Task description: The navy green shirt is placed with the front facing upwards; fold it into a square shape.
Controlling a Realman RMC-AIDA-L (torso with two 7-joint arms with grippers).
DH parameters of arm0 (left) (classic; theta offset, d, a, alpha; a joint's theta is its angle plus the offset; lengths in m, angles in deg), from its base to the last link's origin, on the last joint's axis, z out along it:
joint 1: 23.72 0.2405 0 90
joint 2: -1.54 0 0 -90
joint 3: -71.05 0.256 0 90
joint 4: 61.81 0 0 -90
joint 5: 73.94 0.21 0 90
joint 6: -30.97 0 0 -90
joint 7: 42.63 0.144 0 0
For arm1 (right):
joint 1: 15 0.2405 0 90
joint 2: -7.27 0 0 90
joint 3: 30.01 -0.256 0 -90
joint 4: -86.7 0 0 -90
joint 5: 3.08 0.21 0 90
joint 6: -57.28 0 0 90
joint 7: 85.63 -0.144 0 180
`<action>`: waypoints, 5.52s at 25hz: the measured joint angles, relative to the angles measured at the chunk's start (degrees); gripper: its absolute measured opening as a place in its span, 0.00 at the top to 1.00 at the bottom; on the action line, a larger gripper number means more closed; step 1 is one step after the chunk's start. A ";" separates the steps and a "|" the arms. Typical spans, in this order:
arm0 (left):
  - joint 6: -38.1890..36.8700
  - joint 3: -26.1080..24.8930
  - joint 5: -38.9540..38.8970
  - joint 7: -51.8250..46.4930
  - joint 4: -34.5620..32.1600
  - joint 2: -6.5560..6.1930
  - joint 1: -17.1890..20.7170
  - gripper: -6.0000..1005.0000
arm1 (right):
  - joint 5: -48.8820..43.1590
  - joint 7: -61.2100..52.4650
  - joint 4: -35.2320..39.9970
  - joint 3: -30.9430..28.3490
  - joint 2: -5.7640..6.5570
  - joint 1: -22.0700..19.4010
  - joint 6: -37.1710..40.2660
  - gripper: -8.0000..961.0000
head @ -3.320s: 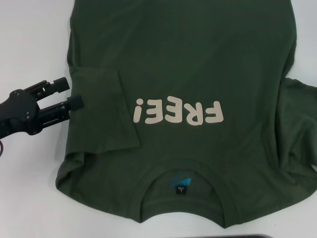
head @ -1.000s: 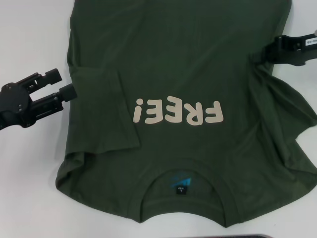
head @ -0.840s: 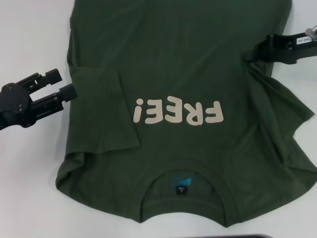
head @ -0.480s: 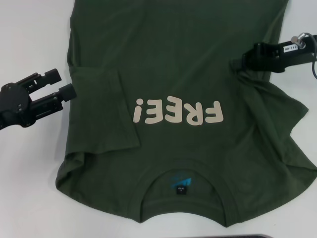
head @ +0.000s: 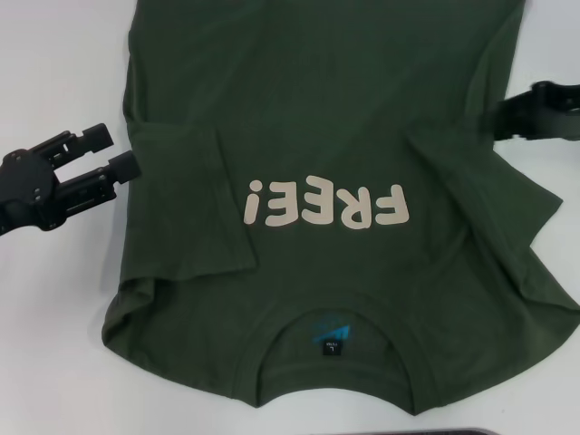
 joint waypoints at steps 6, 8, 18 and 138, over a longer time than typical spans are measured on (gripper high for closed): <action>-0.20 0.01 -0.04 -1.11 0.01 -0.19 -0.01 0.22 | -3.46 -1.97 1.19 -0.01 4.51 -0.72 7.20 0.65; 0.07 0.00 -0.04 -2.34 0.01 -0.30 -0.10 0.22 | -4.63 -2.23 2.63 0.05 4.78 -0.94 9.30 0.65; 1.24 0.01 -0.06 -6.58 -0.16 -0.95 -0.56 0.22 | -9.80 -2.22 5.17 2.03 2.67 -1.10 13.67 0.65; 3.16 -0.07 -0.04 -8.26 0.45 -0.34 -1.32 0.22 | -23.06 20.59 10.76 16.42 -8.03 5.86 -2.84 0.50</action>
